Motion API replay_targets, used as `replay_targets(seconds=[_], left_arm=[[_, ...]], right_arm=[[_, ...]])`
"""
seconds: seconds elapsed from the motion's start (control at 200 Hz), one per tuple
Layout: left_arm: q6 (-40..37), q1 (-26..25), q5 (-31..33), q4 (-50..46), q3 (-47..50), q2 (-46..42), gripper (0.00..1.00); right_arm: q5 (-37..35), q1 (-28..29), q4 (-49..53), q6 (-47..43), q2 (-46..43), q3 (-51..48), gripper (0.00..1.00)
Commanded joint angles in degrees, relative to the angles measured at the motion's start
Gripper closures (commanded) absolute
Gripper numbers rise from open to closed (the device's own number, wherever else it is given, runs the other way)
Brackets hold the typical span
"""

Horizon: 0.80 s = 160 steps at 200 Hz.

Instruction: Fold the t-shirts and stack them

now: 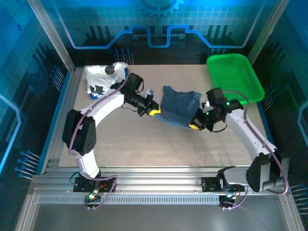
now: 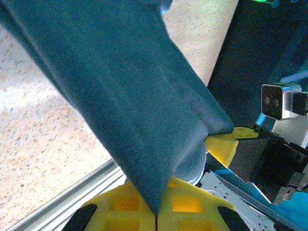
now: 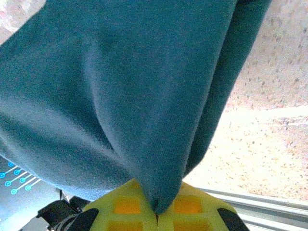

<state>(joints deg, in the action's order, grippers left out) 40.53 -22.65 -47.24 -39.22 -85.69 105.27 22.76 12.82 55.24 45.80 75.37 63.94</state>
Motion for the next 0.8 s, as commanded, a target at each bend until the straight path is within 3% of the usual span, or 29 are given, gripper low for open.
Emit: replay_targets(seconds=[0.0,0.325,0.795], left_arm=[[-1.0,1.0,-2.9,-3.0,-5.8,3.9,1.00],[4.3,2.1,-5.2,3.0,-16.4,14.0,1.00],[9.4,4.5,-5.6,7.2,-27.2,26.8,1.00]], right_arm=[[-0.1,-2.4,4.3,-4.5,3.3,5.0,1.00],[1.1,-6.6,4.9,-10.2,16.0,17.7,1.00],[2.3,-11.6,4.3,-14.1,31.4,28.6,1.00]])
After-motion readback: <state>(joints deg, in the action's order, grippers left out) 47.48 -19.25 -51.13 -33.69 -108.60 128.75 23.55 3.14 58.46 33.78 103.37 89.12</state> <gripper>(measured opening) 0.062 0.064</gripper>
